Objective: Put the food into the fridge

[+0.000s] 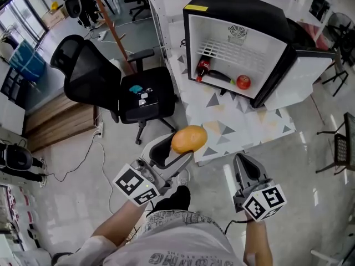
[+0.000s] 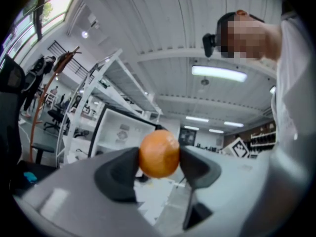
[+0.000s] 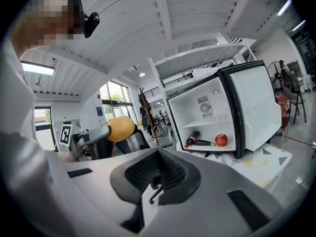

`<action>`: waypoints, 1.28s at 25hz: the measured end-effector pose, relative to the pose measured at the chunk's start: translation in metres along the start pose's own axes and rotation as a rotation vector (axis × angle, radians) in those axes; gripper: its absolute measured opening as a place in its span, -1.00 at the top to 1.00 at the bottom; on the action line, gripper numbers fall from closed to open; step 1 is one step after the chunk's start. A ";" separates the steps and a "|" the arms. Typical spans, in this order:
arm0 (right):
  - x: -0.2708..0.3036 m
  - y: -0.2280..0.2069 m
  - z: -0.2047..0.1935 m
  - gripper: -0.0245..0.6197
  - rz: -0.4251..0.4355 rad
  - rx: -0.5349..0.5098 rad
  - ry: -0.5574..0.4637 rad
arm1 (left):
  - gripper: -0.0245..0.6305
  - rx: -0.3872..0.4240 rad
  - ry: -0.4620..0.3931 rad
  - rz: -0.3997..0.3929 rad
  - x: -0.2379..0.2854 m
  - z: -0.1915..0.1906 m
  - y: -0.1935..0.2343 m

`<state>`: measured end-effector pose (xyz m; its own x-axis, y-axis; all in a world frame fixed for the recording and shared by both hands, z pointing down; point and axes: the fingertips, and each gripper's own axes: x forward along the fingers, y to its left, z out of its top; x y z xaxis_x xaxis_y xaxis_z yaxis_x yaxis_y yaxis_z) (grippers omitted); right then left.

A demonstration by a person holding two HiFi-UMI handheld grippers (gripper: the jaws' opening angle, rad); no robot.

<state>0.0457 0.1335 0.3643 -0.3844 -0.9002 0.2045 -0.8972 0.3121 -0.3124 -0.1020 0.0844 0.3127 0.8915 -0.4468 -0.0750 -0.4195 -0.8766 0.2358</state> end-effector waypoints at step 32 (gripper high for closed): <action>0.172 -0.062 0.054 0.95 -0.098 0.040 0.027 | 0.12 -0.050 0.054 -0.073 0.097 0.022 0.182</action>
<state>0.0468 -0.0574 0.3685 -0.3012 -0.9173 0.2605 -0.9215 0.2099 -0.3267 -0.0954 -0.1223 0.3267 0.9277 -0.3709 -0.0421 -0.3454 -0.8957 0.2798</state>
